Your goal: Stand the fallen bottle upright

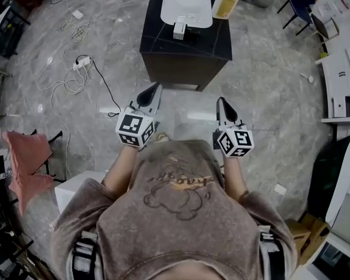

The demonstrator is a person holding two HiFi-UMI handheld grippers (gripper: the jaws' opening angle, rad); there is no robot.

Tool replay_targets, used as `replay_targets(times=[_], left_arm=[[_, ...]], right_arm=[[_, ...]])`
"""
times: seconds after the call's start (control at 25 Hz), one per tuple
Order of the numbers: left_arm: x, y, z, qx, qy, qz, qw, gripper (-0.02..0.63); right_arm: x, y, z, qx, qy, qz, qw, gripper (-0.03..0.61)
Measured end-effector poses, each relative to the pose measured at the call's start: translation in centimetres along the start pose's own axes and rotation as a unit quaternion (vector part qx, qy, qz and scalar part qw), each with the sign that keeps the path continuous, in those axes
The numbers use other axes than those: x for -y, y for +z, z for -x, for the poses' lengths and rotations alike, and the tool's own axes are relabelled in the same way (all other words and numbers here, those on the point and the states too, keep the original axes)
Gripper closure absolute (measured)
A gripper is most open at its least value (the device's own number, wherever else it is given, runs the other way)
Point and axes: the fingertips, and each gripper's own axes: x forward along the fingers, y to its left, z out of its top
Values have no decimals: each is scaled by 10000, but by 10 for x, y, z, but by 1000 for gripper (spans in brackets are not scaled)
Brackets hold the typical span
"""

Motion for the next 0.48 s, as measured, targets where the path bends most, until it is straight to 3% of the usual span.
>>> replay_targets(times=[0.48], left_arm=[[-23, -1, -8, 70, -229, 86, 9997, 595]], right_arm=[[-16, 0, -18, 53, -232, 45, 9997, 578]])
